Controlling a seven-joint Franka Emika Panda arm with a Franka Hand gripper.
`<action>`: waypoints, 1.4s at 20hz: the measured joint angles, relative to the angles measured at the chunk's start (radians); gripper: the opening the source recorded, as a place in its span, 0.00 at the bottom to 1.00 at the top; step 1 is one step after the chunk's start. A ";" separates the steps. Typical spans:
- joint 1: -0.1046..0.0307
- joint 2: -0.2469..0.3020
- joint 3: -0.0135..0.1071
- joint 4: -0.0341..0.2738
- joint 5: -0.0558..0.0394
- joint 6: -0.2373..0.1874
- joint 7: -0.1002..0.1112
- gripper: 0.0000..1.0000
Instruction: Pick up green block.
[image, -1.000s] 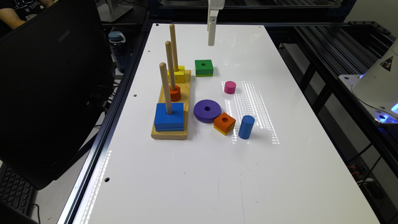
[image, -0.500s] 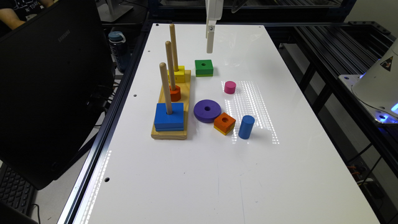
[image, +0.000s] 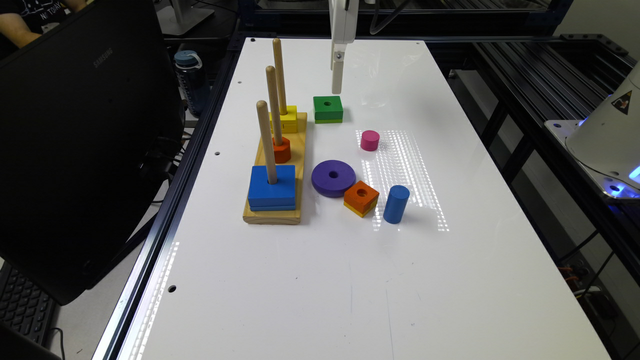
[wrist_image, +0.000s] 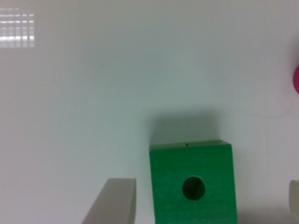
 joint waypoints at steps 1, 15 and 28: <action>0.000 0.000 0.000 0.000 0.0000 0.000 0.000 1.00; 0.000 0.046 -0.003 0.001 -0.0134 0.043 0.003 1.00; 0.000 0.118 -0.012 0.004 -0.0301 0.112 0.005 1.00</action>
